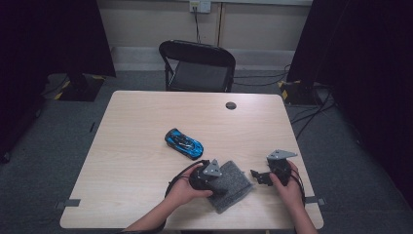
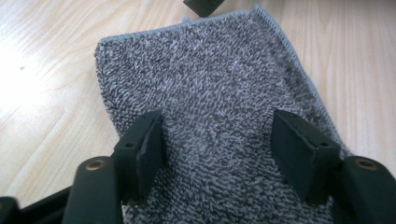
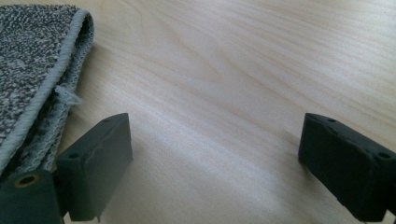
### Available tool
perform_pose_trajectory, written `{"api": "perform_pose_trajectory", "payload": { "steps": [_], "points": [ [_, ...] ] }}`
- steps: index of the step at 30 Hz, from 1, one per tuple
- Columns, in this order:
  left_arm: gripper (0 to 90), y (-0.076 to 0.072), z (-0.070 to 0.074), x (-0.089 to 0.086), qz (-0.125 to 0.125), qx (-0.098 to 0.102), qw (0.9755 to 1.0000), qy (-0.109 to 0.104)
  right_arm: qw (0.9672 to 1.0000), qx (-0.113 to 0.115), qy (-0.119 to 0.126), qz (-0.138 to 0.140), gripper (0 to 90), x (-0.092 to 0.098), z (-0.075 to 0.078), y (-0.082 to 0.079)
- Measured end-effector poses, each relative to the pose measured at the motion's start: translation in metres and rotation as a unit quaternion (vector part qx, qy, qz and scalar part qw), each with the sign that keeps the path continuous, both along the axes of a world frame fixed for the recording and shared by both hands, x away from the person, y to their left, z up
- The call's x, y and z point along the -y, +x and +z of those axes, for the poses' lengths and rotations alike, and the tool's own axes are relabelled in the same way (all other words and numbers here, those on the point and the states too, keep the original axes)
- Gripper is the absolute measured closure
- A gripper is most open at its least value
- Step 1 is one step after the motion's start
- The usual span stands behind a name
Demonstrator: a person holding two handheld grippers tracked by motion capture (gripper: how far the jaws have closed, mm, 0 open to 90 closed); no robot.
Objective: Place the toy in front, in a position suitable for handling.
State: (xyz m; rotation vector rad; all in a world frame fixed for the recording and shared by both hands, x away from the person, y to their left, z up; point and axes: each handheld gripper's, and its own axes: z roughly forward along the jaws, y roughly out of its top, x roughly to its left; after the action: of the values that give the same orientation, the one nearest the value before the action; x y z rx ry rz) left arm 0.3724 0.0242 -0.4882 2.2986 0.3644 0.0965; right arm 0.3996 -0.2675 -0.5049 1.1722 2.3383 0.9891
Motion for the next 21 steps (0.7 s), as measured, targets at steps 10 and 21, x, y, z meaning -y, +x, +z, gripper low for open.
{"api": "perform_pose_trajectory", "payload": {
  "steps": [10,21],
  "points": [
    [41.4,-0.004,0.0,-0.013,-0.022,-0.003,0.9996,0.019,1.0,0.0,0.0,0.0,9.3,0.0,0.0,0.0],
    [41.5,-0.008,0.006,-0.08,-0.012,-0.018,0.9985,0.051,1.0,0.0,-0.001,0.001,9.4,0.0,0.0,0.0]
  ]
}}
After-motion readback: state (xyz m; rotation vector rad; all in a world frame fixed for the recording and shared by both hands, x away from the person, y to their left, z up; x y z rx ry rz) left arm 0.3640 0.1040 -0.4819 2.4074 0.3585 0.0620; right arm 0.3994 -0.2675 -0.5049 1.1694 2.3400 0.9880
